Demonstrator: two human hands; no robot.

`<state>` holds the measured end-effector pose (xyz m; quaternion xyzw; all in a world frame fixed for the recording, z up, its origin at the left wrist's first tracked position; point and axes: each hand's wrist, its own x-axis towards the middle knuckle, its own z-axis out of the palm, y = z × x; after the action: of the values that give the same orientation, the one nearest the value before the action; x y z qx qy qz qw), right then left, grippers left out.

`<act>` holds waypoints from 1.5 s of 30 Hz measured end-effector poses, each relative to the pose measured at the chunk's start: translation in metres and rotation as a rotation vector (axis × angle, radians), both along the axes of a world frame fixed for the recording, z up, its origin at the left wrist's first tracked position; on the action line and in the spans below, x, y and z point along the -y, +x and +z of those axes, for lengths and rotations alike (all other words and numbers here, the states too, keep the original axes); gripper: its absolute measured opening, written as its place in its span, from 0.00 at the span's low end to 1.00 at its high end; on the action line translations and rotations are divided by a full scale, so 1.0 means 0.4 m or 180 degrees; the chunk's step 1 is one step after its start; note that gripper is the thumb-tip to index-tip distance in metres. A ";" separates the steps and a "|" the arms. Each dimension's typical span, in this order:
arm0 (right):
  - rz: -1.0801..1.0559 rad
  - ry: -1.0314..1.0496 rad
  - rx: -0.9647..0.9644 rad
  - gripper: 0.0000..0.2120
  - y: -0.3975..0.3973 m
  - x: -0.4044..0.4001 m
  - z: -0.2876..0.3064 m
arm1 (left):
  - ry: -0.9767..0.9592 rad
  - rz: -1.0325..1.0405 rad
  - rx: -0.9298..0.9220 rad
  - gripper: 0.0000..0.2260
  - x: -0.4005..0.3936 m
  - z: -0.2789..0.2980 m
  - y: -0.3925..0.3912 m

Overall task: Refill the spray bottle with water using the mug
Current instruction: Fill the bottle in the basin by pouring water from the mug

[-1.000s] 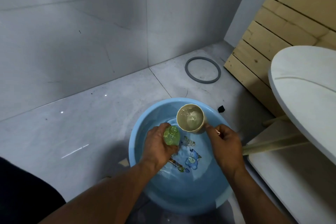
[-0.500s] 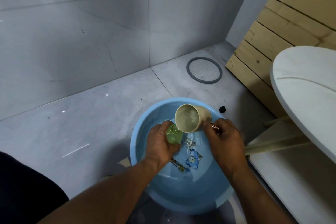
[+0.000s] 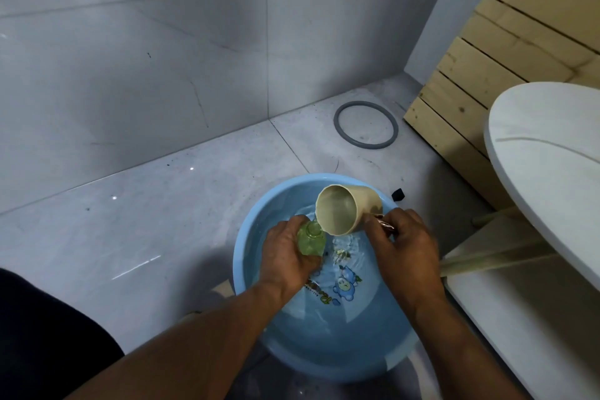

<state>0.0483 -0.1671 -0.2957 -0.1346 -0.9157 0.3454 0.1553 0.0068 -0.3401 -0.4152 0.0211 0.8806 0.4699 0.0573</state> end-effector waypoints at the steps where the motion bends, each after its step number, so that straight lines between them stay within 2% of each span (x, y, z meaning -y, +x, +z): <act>1: 0.0001 0.0018 -0.0016 0.10 0.000 -0.001 0.000 | -0.0014 -0.0001 -0.0007 0.30 0.000 0.001 0.000; 10: 0.0043 0.0189 -0.0083 0.11 0.000 -0.007 -0.002 | 0.0048 0.0010 -0.0034 0.26 -0.003 0.015 0.004; 27: 0.0133 0.0488 -0.0162 0.11 -0.001 -0.003 0.008 | 0.0024 0.0038 0.0047 0.29 -0.005 0.031 0.010; 45: 0.0300 0.0837 -0.0194 0.11 -0.001 -0.004 0.005 | 0.0042 0.0083 0.0016 0.26 -0.011 0.046 0.011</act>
<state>0.0478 -0.1657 -0.2936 -0.0594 -0.9532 0.2333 0.1829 0.0111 -0.3359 -0.3968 0.0088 0.8775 0.4765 0.0532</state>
